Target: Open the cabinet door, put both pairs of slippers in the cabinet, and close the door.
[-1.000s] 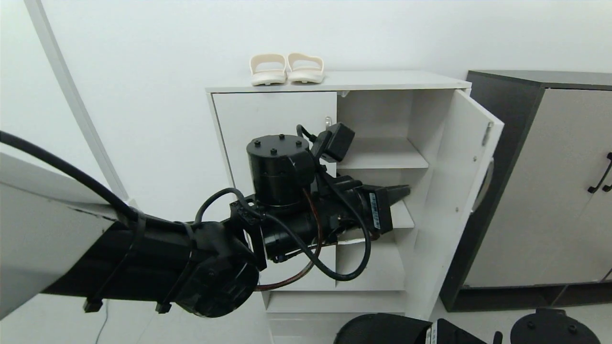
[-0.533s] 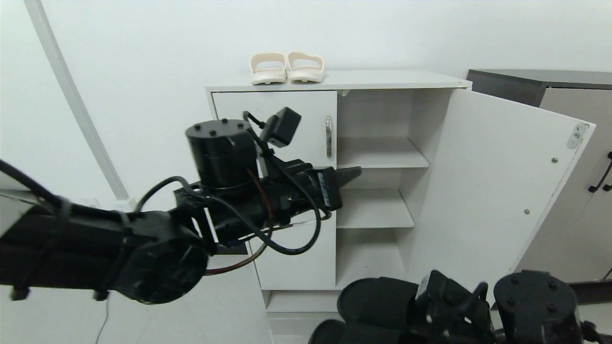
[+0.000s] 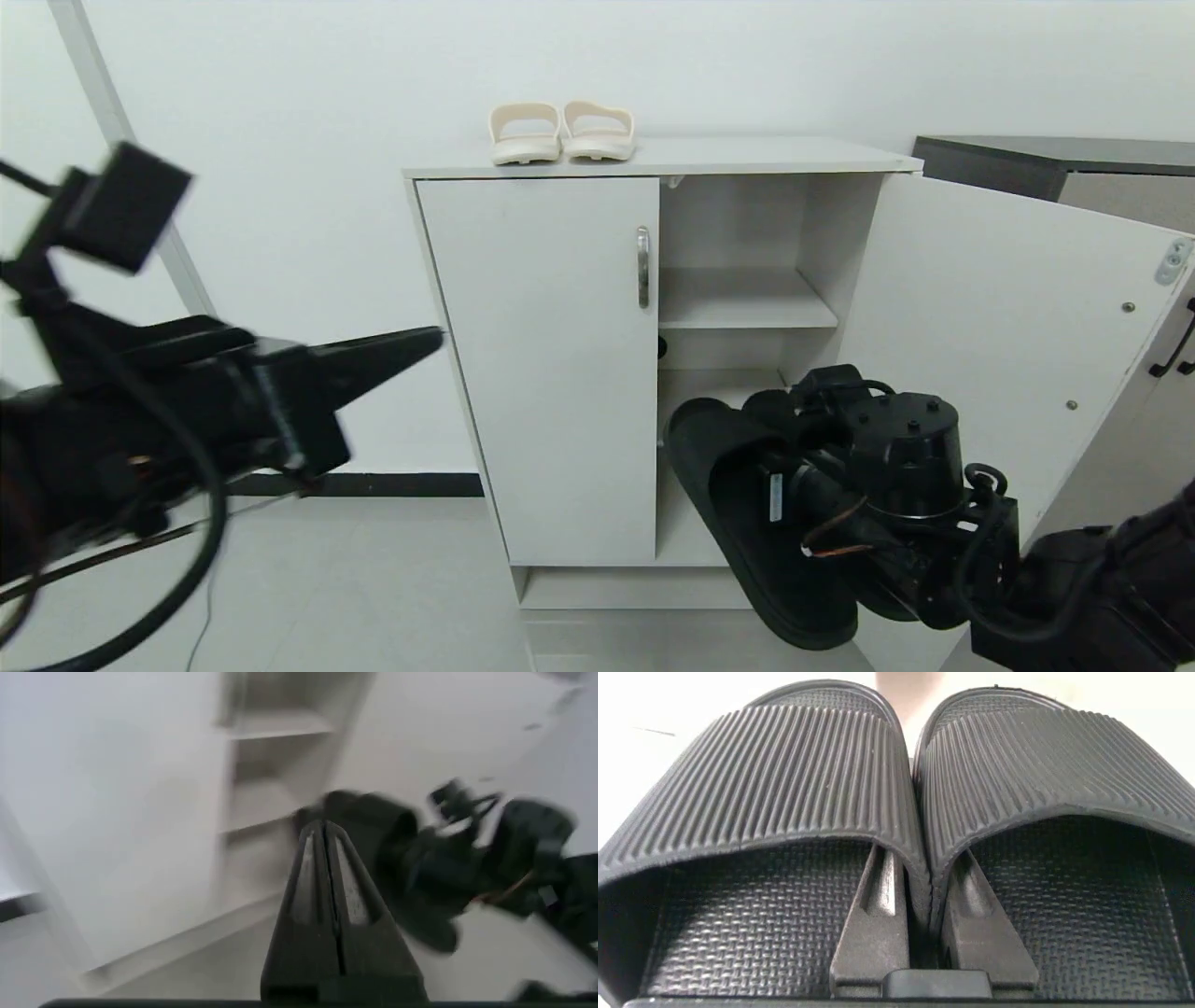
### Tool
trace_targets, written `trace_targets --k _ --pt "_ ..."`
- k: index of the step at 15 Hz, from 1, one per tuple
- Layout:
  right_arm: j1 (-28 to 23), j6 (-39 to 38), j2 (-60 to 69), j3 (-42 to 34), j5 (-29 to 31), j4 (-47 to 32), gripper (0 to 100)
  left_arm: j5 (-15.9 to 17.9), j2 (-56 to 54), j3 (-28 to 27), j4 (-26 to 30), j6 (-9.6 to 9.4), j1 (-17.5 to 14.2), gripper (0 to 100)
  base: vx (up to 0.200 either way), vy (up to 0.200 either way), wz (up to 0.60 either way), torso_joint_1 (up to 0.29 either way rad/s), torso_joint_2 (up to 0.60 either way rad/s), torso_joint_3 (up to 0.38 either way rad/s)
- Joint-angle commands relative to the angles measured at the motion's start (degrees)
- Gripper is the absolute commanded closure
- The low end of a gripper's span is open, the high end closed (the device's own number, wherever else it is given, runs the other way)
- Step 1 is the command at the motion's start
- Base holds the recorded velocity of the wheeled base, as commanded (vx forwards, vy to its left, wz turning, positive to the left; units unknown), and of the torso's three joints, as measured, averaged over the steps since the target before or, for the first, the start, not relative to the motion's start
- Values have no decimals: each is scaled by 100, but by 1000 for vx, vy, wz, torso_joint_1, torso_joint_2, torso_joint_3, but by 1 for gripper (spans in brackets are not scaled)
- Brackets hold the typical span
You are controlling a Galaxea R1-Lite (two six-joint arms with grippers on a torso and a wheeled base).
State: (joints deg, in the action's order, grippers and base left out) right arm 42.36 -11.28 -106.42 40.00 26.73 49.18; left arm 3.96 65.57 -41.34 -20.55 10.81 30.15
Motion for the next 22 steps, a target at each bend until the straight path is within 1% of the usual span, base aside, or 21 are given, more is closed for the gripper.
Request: trace_targets --k 1,2,3,4,5,6,7,8,9,10,11,12,13,14,15,16,17,18,19,20,22 --pt "-88 -6 -326 237 192 4 100 -607 -2180 645 1089 -1020 -993 100 0 0 0 0 0 0" --pt "-123 -6 -379 386 289 4 100 -967 -2787 776 1203 -1037 -1415 100 0 0 0 0 0 0" --pt "-141 -6 -397 448 403 4 100 -1319 -3147 785 1343 -1037 -1749 100 0 0 0 0 0 0" --pt "-141 -6 -423 474 464 4 100 -1539 -3622 785 1563 -1029 -2206 100 0 0 0 0 0 0" --pt "-141 3 -432 500 482 4 100 -1556 -3824 794 1721 -1029 -2391 100 0 0 0 0 0 0" --pt "-149 3 -493 579 710 -5 100 -1556 -4527 952 2398 -1020 -2936 100 0 0 0 0 0 0" --pt "-149 3 -546 579 772 4 100 -1539 -5019 1172 2794 -1029 -3252 100 0 0 0 0 0 0" --pt "-141 3 -555 544 772 4 100 -1539 -5424 1453 2925 -1029 -3349 100 0 0 0 0 0 0" --pt "-141 3 -555 544 781 4 100 -1539 -5459 1480 2925 -1029 -3358 100 0 0 0 0 0 0" --pt "-141 -6 -555 491 781 13 100 -1583 -6162 2358 2908 -1002 -3331 100 0 0 0 0 0 0" --pt "-141 -6 -555 483 781 13 100 -1644 -6179 2605 2785 -870 -3278 100 0 0 0 0 0 0" --pt "-141 -6 -555 448 781 13 100 -1600 -6285 2912 2662 -756 -3155 100 0 0 0 0 0 0" --pt "-141 -6 -555 448 772 13 100 -1381 -6513 3264 2662 -853 -3067 100 0 0 0 0 0 0" --pt "-141 -6 -564 448 781 13 100 -1249 -6557 3510 2618 -923 -3032 100 0 0 0 0 0 0" --pt "-132 -6 -590 448 772 13 100 -1178 -6557 3984 2170 -949 -3024 100 0 0 0 0 0 0" --pt "-132 -6 -608 448 763 13 100 -1108 -6557 4099 1862 -941 -3024 100 0 0 0 0 0 0" --pt "-132 -6 -652 456 754 22 100 -669 -6557 4134 1941 -967 -3024 100 0 0 0 0 0 0" --pt "-123 -6 -660 465 737 31 100 -458 -6557 4116 2090 -985 -3024 100 0 0 0 0 0 0" --pt "-123 -6 -678 474 719 66 100 -256 -6557 4116 2064 -1090 -3024 100 0 0 0 0 0 0" --pt "-132 -6 -748 491 719 110 100 -247 -6557 4125 2064 -1108 -3024 100 0 0 0 0 0 0" --pt "-184 -15 -1021 588 746 127 100 -256 -6557 4125 2055 -1055 -3024 100 0 0 0 0 0 0"
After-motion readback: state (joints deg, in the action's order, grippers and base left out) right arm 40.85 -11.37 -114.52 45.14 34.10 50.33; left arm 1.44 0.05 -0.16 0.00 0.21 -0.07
